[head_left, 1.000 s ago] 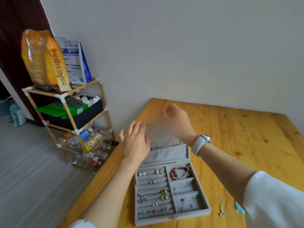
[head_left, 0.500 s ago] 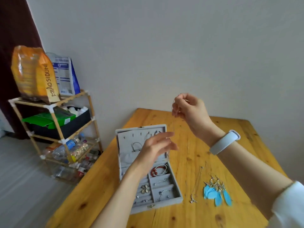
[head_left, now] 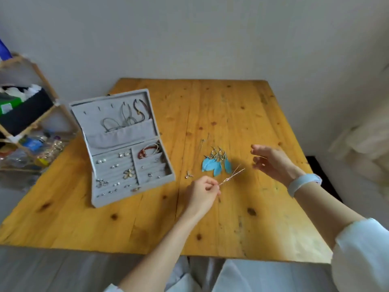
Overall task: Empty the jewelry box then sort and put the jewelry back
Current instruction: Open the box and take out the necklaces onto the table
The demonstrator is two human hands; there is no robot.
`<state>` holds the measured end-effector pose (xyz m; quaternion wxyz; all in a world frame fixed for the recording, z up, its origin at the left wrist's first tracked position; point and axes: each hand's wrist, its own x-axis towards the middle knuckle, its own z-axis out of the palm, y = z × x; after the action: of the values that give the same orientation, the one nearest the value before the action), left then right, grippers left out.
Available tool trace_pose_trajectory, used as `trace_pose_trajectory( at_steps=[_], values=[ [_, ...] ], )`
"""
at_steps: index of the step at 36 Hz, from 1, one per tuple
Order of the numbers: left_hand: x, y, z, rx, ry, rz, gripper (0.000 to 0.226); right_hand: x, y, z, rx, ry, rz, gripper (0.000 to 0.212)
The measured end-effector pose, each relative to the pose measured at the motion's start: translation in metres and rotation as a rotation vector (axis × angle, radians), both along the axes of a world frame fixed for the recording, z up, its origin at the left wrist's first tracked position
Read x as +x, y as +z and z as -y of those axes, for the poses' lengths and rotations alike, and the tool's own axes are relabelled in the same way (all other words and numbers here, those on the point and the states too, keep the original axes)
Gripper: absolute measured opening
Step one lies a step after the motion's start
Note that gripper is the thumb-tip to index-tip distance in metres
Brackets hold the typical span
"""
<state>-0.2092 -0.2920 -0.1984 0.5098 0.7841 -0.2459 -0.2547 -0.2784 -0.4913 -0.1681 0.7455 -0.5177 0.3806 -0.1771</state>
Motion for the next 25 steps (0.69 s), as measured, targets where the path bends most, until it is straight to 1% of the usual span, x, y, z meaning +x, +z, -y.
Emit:
trace_pose_trajectory(
  at_steps=[2,4,8,11,14,16,18,22,25],
  values=[
    [-0.011,-0.005,0.011,0.083,-0.027,0.187,0.008,-0.006,-0.011,0.010,-0.128,-0.036,-0.093,0.016],
    [-0.020,-0.008,0.019,0.122,-0.071,0.301,0.006,-0.007,-0.018,0.021,-0.259,-0.066,-0.156,0.019],
    [-0.028,-0.016,0.030,0.167,-0.133,0.442,0.014,0.003,-0.034,0.043,-0.521,-0.043,-0.252,0.015],
    [-0.032,-0.023,0.040,0.143,-0.180,0.530,0.019,0.016,-0.040,0.056,-0.672,-0.011,-0.267,0.015],
    [-0.032,-0.028,0.048,0.130,-0.216,0.616,0.020,0.030,-0.043,0.065,-0.786,0.031,-0.284,0.015],
    [-0.029,-0.032,0.055,0.119,-0.240,0.694,0.017,0.040,-0.045,0.069,-0.861,0.052,-0.305,0.017],
    [-0.026,-0.037,0.061,0.122,-0.245,0.759,0.015,0.049,-0.049,0.074,-0.914,0.072,-0.330,0.018],
    [-0.018,-0.042,0.068,0.108,-0.283,0.871,0.019,0.066,-0.058,0.084,-1.006,0.114,-0.397,0.018],
    [-0.013,-0.046,0.069,0.118,-0.322,0.965,0.018,0.075,-0.061,0.090,-1.094,0.143,-0.408,0.018]
  ],
)
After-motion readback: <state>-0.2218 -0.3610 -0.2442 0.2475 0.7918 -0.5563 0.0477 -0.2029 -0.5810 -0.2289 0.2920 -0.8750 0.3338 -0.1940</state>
